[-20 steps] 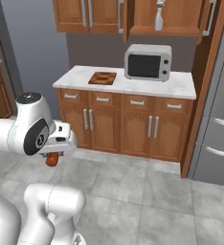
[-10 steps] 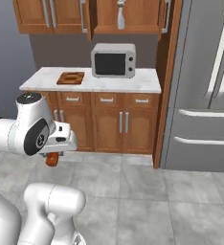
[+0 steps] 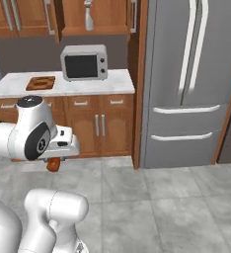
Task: Move the cutting board and knife to the sink. Then move spray from the cabinet to the counter.
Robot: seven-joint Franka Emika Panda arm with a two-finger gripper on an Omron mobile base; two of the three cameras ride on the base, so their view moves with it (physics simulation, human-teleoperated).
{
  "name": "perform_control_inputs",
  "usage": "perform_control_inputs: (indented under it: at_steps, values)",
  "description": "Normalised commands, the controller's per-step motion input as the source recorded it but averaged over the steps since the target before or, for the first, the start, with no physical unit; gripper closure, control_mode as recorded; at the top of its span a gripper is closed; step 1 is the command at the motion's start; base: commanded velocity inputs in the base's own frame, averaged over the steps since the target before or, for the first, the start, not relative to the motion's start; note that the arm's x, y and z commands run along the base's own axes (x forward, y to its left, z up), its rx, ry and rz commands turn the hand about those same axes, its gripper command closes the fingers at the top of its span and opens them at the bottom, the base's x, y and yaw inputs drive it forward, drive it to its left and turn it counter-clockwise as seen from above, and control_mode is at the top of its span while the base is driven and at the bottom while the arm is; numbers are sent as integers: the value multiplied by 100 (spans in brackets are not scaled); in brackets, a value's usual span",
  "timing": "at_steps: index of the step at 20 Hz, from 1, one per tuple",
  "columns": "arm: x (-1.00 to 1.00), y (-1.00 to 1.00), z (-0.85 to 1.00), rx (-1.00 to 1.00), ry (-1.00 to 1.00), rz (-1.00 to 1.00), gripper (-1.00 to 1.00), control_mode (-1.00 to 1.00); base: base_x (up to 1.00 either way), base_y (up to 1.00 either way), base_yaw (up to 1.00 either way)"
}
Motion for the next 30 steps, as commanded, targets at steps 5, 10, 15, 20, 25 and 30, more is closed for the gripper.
perform_control_inputs:
  at_steps: [5, 10, 15, 20, 25, 30]
  values:
    - [0, 0, 0, 0, 0, 0, 100, 100, -15, -42, -40]
    - [0, 0, 0, 0, 0, 0, 100, 100, -11, -36, -48]
    - [0, 0, 0, 0, 0, 0, 100, 100, -9, -38, -55]
    - [0, 0, 0, 0, 0, 0, 100, 100, -24, -38, -55]
    - [0, 0, 0, 0, 0, 0, 100, 100, -42, -34, -55]
    - [0, 0, 0, 0, 0, 0, 100, 100, -49, -20, -55]
